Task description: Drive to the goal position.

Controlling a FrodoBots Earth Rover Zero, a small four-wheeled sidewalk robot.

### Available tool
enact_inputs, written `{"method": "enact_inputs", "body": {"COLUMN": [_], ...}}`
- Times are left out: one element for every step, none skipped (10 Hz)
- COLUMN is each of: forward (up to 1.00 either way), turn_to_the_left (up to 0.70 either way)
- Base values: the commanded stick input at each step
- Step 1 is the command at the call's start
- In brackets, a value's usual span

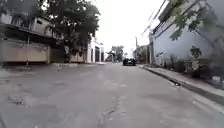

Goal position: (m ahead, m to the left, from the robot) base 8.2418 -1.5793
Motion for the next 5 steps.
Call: {"method": "enact_inputs", "body": {"forward": [1.00,1.00,1.00,1.00,1.00], "turn_to_the_left": [0.00,0.00,0.00,0.00,0.00]}}
